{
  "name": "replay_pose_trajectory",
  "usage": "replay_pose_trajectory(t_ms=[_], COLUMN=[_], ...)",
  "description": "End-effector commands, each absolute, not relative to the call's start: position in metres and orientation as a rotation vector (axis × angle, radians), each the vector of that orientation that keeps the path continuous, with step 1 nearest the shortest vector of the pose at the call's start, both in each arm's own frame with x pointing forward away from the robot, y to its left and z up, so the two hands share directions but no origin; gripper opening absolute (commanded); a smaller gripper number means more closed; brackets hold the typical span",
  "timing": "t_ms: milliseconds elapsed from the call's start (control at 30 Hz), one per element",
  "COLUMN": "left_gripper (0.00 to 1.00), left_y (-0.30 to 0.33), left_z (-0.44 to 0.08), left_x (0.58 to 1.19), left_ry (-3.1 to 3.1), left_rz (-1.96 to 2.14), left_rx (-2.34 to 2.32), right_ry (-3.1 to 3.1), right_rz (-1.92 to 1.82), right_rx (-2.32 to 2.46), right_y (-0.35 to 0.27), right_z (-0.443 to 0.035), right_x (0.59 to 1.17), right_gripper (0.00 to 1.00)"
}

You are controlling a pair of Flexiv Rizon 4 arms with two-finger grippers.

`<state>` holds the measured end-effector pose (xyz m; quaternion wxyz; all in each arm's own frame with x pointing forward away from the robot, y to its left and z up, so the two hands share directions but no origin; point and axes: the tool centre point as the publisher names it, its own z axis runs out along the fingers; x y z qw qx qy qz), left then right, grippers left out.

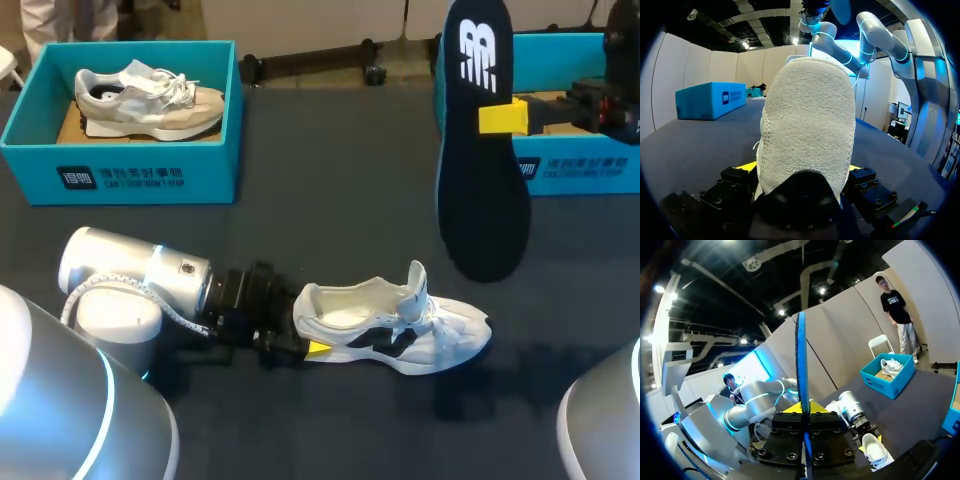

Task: Take the shoe out of the shoebox, open the shoe tongue, remove and reinsert the insole, then place the shoe into the shoebox

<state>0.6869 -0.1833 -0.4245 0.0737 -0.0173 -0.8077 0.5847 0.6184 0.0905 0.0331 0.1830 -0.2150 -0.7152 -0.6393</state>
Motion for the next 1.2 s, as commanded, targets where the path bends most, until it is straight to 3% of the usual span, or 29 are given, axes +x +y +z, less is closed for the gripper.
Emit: replay_pose_trajectory(t_ms=[33, 600, 1200], left_gripper=[1.00, 1.00, 1.00], left_y=[-0.179, -0.166, -0.127], left_z=[-0.426, -0.422, -0.420], left_x=[0.685, 0.684, 0.679], left_ry=[-2.427, -2.541, -2.769], left_rz=[1.749, 1.614, 1.095], left_rx=[-0.056, -0.046, -0.104], right_ry=[-2.018, -2.018, -2.018], right_rz=[-1.800, -1.800, -1.800], right_rx=[-0.606, -0.606, -0.606], right_y=[0.092, 0.092, 0.092], right_z=[0.033, 0.033, 0.033], right_x=[0.620, 0.620, 0.620], right_gripper=[0.00, 0.00, 0.00])
